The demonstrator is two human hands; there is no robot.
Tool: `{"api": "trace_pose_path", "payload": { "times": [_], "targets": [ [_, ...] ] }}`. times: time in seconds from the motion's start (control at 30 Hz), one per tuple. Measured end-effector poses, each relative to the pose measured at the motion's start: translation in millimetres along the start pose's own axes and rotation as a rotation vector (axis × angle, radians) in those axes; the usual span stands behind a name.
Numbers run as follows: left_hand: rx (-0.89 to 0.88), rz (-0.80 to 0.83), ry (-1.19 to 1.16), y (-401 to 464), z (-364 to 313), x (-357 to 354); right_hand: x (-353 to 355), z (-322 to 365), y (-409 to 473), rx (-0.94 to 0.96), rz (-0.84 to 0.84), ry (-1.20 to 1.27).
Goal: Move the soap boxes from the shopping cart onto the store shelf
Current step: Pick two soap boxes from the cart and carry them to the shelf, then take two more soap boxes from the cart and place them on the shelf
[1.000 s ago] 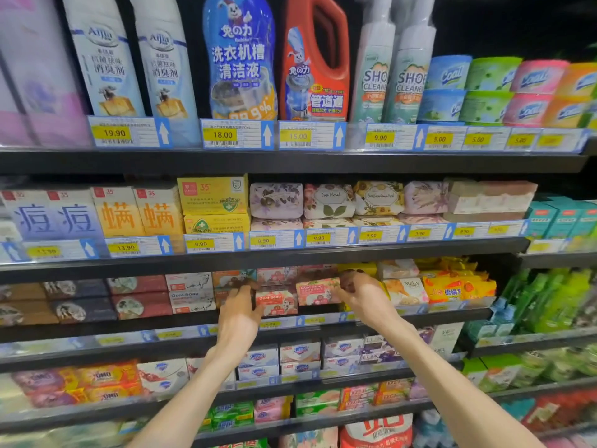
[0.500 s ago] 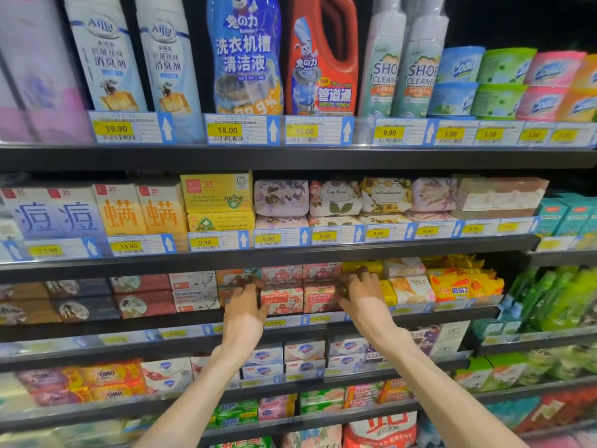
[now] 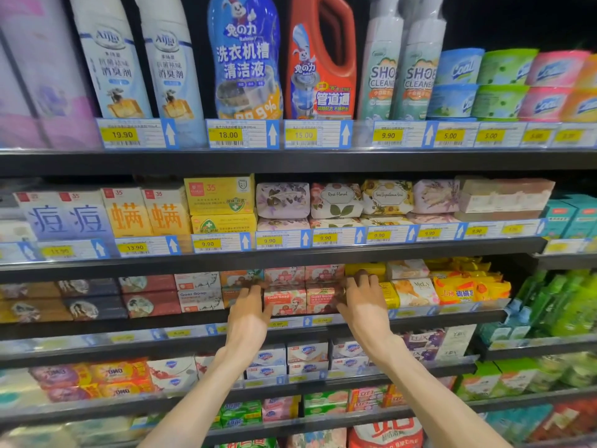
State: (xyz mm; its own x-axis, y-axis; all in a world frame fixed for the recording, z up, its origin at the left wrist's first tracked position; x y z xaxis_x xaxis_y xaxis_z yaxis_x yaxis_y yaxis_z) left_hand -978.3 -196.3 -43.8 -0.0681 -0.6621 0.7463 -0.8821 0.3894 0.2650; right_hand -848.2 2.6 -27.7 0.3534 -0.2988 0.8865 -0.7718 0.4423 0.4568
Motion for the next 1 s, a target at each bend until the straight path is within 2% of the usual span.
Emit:
{"api": "trace_pose_path", "payload": {
  "times": [0.17,0.27,0.37,0.6,0.7,1.0],
  "targets": [
    [-0.195,-0.112,0.117,-30,0,9,12,4,-10,0.042,-0.077,0.072],
    [-0.171,-0.155,0.215,-46,2,23,23,24,-16,0.136,-0.044,0.148],
    [-0.163,-0.196,0.289,-73,12,42,30,50,-23,0.319,-0.036,0.241],
    [0.029,-0.359,0.423,-187,73,132,40,156,-64,0.805,0.003,0.461],
    [0.189,-0.372,0.503,-248,108,178,52,218,-90,0.982,0.017,0.541],
    [0.523,-0.461,0.611,-430,205,312,148,412,-203,1.434,0.079,0.633]
  ]
}}
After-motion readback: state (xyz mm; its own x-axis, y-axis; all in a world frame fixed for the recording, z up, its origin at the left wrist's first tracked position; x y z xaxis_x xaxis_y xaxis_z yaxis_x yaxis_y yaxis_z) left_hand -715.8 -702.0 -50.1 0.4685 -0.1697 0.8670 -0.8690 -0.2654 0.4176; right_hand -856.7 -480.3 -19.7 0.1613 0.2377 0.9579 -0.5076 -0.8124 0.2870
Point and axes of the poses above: each hand's wrist, its own y-axis towards the middle knuckle, its own x-axis out of the back of the hand, z = x × y, the point moved 1 cm from there along y, towards the middle knuckle, and after that the axes turned 5 degrees about -y, right-handed, at the moved point
